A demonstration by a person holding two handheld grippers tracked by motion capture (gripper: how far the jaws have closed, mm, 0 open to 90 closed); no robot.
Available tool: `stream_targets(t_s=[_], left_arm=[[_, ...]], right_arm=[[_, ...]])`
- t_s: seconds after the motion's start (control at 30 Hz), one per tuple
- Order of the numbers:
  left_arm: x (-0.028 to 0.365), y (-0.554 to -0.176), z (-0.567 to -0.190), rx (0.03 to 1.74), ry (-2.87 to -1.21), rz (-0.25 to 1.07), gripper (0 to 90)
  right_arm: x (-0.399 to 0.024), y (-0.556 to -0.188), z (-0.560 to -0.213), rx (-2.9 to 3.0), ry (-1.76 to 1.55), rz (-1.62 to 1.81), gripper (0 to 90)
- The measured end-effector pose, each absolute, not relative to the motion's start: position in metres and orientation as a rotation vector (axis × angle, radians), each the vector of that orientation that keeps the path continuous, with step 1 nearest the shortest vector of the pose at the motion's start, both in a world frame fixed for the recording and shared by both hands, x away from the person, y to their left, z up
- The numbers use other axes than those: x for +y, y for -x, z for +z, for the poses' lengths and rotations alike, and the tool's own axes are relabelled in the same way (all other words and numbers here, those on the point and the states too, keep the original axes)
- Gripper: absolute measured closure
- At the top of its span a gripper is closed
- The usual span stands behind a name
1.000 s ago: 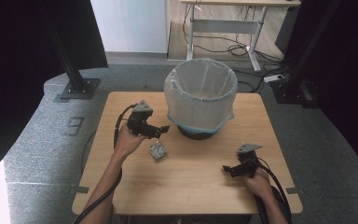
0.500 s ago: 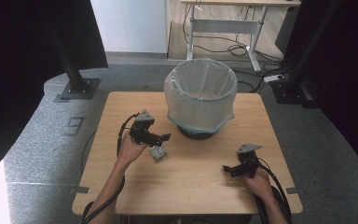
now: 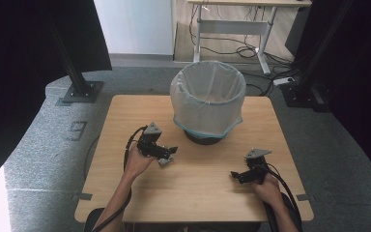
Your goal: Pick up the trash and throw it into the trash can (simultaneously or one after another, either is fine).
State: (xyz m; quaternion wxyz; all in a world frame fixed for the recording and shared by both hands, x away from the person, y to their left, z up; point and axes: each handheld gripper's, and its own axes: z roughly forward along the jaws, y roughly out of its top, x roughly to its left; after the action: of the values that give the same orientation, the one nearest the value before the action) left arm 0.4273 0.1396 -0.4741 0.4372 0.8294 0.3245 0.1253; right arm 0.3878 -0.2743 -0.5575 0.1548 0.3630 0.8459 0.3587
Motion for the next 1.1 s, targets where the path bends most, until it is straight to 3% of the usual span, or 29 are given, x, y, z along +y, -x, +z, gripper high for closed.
stream_targets(t_s=[1.1], left_arm=[[0.149, -0.435, -0.539, 0.896, -2.112, 0.242, 0.0]], right_arm=[[-0.274, -0.388, -0.557, 2.426, -1.039, 1.029, 0.0]])
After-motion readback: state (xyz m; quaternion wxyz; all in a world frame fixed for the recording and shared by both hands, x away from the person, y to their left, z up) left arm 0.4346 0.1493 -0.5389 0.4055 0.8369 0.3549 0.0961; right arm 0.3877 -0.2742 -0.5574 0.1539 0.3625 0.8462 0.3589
